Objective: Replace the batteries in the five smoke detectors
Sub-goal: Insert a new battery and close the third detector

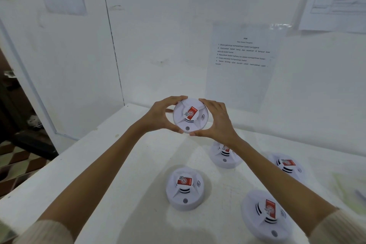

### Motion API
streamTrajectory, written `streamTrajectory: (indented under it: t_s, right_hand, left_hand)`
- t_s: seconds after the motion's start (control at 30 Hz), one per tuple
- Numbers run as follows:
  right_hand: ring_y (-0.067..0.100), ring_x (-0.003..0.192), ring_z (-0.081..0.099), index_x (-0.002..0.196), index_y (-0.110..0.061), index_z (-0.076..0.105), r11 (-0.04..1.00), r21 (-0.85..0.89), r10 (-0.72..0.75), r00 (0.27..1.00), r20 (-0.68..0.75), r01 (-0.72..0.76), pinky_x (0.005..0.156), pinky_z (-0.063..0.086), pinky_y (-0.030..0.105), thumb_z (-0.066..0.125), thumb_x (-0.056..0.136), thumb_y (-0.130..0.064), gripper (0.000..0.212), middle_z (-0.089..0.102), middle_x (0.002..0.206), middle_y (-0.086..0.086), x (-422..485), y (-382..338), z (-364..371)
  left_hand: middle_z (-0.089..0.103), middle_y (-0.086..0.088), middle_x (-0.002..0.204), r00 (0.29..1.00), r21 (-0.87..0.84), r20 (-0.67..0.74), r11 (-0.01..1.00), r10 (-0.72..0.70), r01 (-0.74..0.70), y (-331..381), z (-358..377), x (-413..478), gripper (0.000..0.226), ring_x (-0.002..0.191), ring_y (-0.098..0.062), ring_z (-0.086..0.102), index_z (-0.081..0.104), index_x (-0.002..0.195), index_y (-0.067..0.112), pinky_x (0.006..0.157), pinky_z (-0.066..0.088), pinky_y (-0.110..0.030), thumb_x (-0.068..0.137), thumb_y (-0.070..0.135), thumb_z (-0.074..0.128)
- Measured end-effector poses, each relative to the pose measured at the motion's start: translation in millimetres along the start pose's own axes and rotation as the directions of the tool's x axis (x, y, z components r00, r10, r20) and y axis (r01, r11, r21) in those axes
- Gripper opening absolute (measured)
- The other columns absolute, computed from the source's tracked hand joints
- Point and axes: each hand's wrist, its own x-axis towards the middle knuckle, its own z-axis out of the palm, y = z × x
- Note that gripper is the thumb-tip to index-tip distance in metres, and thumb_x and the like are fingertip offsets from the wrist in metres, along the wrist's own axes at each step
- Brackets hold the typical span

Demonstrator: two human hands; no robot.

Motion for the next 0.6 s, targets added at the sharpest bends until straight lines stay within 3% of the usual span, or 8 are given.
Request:
streamTrajectory:
  t_s: [0.13, 0.27, 0.53, 0.6]
  right_hand:
    - [0.019, 0.111, 0.049, 0.126, -0.009, 0.049, 1.000, -0.013, -0.014, 1.000, -0.027, 0.014, 0.095, 0.017, -0.001, 0.070, 0.049, -0.067, 0.099, 0.057, 0.125, 0.004, -1.1, -2.4, -1.8]
    - [0.012, 0.108, 0.043, 0.125, -0.005, 0.050, 0.999, -0.004, -0.036, 0.998, -0.052, 0.036, 0.094, 0.017, -0.003, 0.079, 0.048, -0.050, 0.094, 0.057, 0.124, 0.007, -2.9, -7.5, -5.3]
    - [0.009, 0.108, 0.040, 0.127, -0.008, 0.049, 1.000, -0.009, -0.013, 0.999, -0.036, 0.012, 0.092, 0.021, -0.001, 0.078, 0.048, -0.052, 0.095, 0.056, 0.126, 0.004, -2.9, -11.9, -6.6]
    - [0.012, 0.109, 0.043, 0.127, -0.009, 0.049, 1.000, -0.012, -0.005, 0.999, -0.032, 0.004, 0.093, 0.022, 0.001, 0.076, 0.047, -0.061, 0.099, 0.056, 0.125, 0.003, -2.8, -12.6, -6.1]
  left_hand:
    - [0.048, 0.010, 0.131, 1.000, -0.005, 0.002, 1.000, 0.000, 0.000, 0.9, -0.6, -0.4, 0.090, 0.112, 0.010, 0.047, 0.042, 0.129, 0.026, 0.087, 0.046, -0.010, 0.054, 0.014, 0.090]
    - [0.048, 0.008, 0.131, 1.000, -0.011, -0.001, 1.000, 0.001, -0.001, 1.8, -0.3, -1.3, 0.090, 0.112, 0.010, 0.047, 0.042, 0.130, 0.022, 0.087, 0.046, -0.010, 0.054, 0.012, 0.089]
    - [0.048, 0.008, 0.131, 1.000, -0.032, -0.002, 0.999, -0.008, 0.008, 3.4, -1.6, -1.8, 0.090, 0.111, 0.011, 0.047, 0.043, 0.129, 0.023, 0.087, 0.046, -0.010, 0.053, 0.011, 0.089]
    - [0.049, 0.008, 0.130, 1.000, -0.039, -0.004, 0.999, -0.008, 0.008, 3.6, -1.6, -1.6, 0.090, 0.111, 0.011, 0.048, 0.044, 0.129, 0.023, 0.087, 0.046, -0.010, 0.053, 0.010, 0.090]
